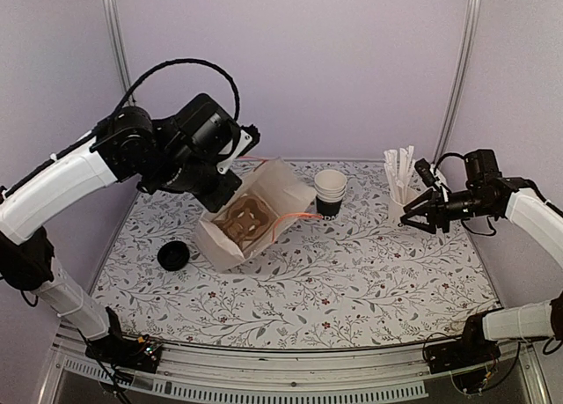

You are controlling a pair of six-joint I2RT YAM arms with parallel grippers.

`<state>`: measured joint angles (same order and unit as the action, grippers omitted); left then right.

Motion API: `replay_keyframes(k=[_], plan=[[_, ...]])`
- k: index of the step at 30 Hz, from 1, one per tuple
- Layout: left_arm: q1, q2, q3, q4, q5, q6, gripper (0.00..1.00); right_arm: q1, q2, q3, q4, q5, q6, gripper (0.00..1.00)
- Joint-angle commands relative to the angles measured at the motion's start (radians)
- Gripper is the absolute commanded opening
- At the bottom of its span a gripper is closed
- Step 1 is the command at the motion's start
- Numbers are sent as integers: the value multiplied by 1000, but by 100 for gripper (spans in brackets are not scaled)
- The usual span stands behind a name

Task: Pack the takeout coffee

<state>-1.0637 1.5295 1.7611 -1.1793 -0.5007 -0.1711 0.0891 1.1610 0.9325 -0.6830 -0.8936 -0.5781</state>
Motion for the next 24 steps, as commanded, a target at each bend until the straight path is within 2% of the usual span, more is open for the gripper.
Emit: replay_keyframes(k=[1,3,8,12,15,19,24], plan=[[-99,42,-103,53,-230,61,0,-16,-83,-67,84,-62,19,49],[-148,67,-137,67,-314,47,0,-29,-106,-83,93,-67,23,50],[-279,120,-133,60,-403,9,0,-56,-112,-92,94,-87,26,50],[-399,186,-70,-38,-486,-78,0,-57,-103,-96,94,-91,20,50],[-467,247,-21,-176,-517,-189,0,-58,-94,-98,92,-94,16,50],[-520,279,-30,-207,-519,-243,0,-58,-81,-98,87,-107,8,51],[-524,266,-20,-207,-520,-254,0,-57,-67,-93,78,-117,0,51]])
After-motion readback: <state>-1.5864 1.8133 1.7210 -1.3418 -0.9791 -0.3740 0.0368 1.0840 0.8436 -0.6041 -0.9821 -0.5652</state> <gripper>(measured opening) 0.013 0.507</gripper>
